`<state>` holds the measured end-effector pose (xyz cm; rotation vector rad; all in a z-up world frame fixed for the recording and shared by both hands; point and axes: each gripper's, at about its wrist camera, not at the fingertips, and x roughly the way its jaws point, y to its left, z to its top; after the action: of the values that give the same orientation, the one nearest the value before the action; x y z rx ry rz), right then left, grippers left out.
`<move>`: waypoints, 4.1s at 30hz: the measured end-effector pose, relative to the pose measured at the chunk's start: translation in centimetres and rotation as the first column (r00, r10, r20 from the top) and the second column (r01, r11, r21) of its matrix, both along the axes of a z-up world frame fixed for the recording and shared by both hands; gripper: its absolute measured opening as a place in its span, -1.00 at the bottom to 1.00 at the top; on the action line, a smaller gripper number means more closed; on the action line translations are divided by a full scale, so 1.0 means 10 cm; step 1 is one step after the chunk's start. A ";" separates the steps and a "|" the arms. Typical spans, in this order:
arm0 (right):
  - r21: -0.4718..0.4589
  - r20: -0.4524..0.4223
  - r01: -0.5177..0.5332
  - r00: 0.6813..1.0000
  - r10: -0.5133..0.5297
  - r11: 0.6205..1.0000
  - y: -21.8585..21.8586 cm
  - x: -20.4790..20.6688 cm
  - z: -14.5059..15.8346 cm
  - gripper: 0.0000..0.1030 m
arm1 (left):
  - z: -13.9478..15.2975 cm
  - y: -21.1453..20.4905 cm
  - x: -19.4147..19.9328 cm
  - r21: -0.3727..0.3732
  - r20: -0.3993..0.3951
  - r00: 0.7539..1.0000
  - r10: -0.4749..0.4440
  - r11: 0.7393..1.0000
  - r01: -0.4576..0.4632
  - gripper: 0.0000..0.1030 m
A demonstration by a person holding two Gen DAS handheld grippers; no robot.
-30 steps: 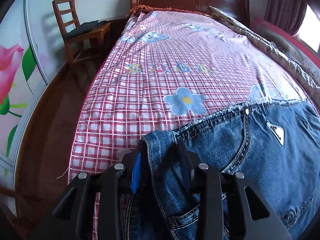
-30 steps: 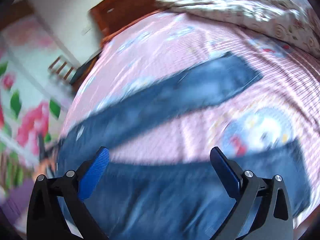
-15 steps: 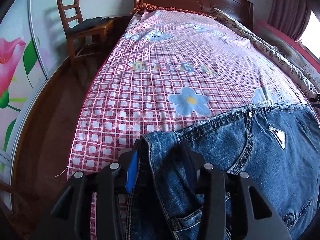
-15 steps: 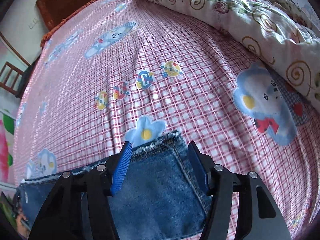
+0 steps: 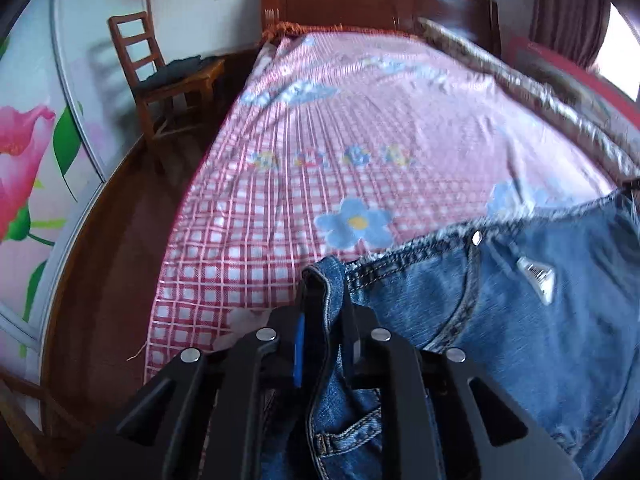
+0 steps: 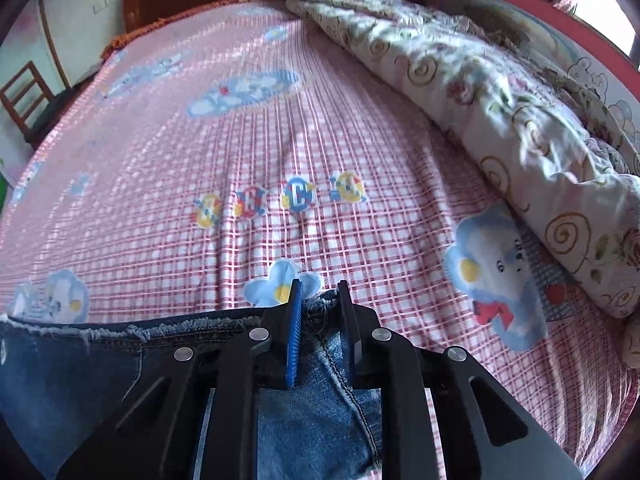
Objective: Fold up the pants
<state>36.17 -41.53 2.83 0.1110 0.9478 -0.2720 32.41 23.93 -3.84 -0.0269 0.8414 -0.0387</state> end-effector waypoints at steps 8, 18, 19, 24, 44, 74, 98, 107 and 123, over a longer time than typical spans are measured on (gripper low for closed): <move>0.065 0.221 -0.035 0.975 0.019 0.997 0.06 -1.45 0.64 -0.69 | 0.75 0.10 -0.72 -0.233 0.212 0.977 0.025 0.972 0.026 -0.75; 0.247 0.185 0.074 0.975 -0.122 0.966 -0.05 -3.38 -0.18 -0.69 | 0.89 0.21 -2.19 -0.359 0.292 0.954 0.065 0.932 0.047 -0.75; 0.256 0.160 0.083 0.979 -0.127 0.963 -0.04 -3.48 -0.32 -0.69 | 0.79 0.23 -2.31 -0.352 0.267 0.961 0.072 0.936 0.028 -0.74; 0.262 0.062 0.147 0.984 -0.169 0.954 0.04 -3.88 -0.94 -0.69 | 0.16 0.36 -2.87 -0.294 0.026 0.979 0.202 0.938 -0.186 -0.28; 0.657 0.158 0.156 0.928 -0.337 0.738 0.40 -4.43 -0.80 -0.47 | -0.34 0.18 -2.97 -0.851 -0.213 0.885 0.414 0.367 -0.376 0.62; 0.904 0.042 0.225 0.799 -0.600 0.363 0.23 -4.06 -1.28 -0.96 | -0.28 0.14 -2.59 -0.781 -0.242 0.865 0.438 0.440 -0.442 -0.89; 0.699 0.066 0.242 0.915 -0.397 0.673 0.39 -4.29 -1.13 -0.99 | -0.04 0.06 -3.06 -0.419 -0.090 0.910 0.405 0.813 -0.404 -0.84; 0.697 0.072 0.260 0.902 -0.425 0.669 0.35 -4.33 -1.15 -0.99 | -0.10 0.14 -3.07 -0.454 -0.076 0.924 0.375 0.812 -0.367 -0.84; 0.835 0.213 0.002 0.921 -0.327 0.550 1.03 -4.30 -0.66 -0.15 | 0.63 -0.29 -3.37 -0.075 0.215 0.876 0.432 0.902 -0.426 0.89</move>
<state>-6.83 -31.18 -3.78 1.1164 0.6305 0.0516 -1.33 21.05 2.44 -0.2300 0.5901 0.3627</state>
